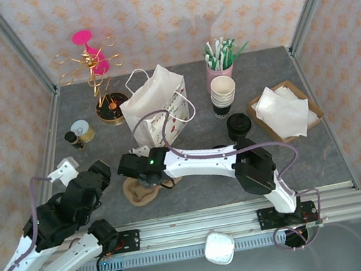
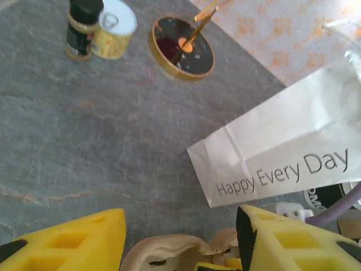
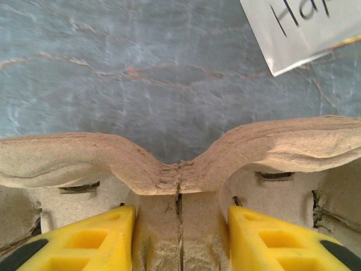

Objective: Pack the takeout coffee

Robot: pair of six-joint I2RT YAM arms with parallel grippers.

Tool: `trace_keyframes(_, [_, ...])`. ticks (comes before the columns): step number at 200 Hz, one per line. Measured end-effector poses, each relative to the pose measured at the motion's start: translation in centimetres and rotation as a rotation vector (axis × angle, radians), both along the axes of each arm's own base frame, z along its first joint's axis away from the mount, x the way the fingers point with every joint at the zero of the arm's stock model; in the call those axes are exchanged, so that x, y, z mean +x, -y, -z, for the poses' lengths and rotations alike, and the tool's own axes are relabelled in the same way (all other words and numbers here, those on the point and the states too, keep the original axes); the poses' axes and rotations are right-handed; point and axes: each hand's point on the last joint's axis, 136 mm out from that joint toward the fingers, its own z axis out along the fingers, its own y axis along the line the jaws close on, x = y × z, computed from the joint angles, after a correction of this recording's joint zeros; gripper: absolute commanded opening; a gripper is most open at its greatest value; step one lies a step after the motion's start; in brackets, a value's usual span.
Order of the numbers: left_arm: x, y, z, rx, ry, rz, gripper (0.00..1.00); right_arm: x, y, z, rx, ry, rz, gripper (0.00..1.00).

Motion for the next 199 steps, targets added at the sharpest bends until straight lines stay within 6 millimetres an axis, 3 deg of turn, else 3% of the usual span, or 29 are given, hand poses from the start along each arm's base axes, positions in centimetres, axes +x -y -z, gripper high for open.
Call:
trace_keyframes(41, [-0.2,2.3,5.0,-0.037,-0.109,0.073,0.55,-0.7,1.5,1.3,-0.005,-0.038,0.021,0.43])
trace_keyframes(124, [-1.9,5.7,13.5,-0.149,-0.296,0.189,0.54,-0.5,1.1,2.2,0.043,-0.048,0.043,0.45])
trace_keyframes(173, [-2.6,6.7,15.6,-0.230,-0.331,0.201,0.46,-0.5,0.8,2.2,0.061,-0.055,0.048,0.47])
trace_keyframes(199, [-2.6,7.0,15.6,-0.251,-0.328,0.207,0.42,-0.5,0.8,2.3,0.061,-0.055,0.048,0.47])
